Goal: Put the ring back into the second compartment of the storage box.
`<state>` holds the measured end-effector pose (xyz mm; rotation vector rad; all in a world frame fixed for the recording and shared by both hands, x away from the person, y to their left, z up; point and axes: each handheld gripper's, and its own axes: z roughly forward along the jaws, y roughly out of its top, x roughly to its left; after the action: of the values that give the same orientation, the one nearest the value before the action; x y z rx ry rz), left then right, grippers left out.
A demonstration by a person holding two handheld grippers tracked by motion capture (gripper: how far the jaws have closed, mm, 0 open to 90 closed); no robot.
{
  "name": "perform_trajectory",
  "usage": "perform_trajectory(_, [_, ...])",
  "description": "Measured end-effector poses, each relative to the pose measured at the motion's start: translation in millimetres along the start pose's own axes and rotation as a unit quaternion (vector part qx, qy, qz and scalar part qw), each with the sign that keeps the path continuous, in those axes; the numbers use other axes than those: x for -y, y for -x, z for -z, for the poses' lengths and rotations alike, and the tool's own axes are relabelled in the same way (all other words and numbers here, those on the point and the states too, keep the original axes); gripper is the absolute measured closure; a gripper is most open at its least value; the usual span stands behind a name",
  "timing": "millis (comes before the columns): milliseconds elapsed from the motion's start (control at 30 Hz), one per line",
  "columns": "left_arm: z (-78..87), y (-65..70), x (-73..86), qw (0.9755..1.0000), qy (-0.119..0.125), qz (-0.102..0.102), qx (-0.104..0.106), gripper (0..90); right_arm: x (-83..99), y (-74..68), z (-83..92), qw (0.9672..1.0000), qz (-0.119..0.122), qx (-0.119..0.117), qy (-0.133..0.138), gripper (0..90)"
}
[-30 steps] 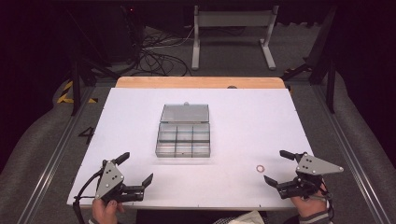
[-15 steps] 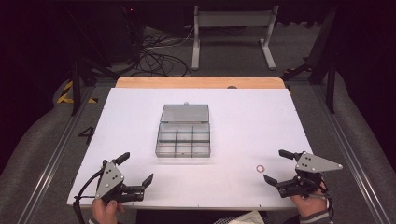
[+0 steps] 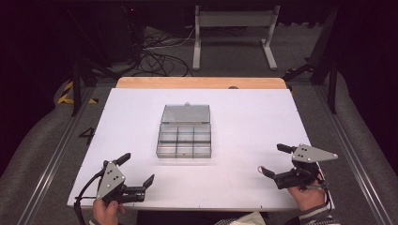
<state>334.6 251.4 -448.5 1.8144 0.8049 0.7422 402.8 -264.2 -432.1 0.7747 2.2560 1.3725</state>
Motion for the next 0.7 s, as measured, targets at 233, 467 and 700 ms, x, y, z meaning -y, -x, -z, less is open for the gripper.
perform_trajectory(233, [-0.3, -0.6, 0.0, 1.0000, -0.001, -0.001, 0.000, 1.0, -8.5, 5.3, -12.4, 0.9999, -0.005, -0.005, -0.013, 1.9])
perform_trajectory(467, [-0.5, -0.5, 0.1, 1.0000, -0.002, -0.002, 0.000, 1.0, -13.3, 10.5, -22.7, 0.9995, -0.011, -0.002, -0.029, 2.0])
perform_trajectory(700, [-0.8, 0.1, 0.2, 1.0000, -0.003, -0.001, 0.001, 1.0, -20.4, 20.8, -33.4, 0.9993, -0.013, 0.002, -0.036, 2.2])
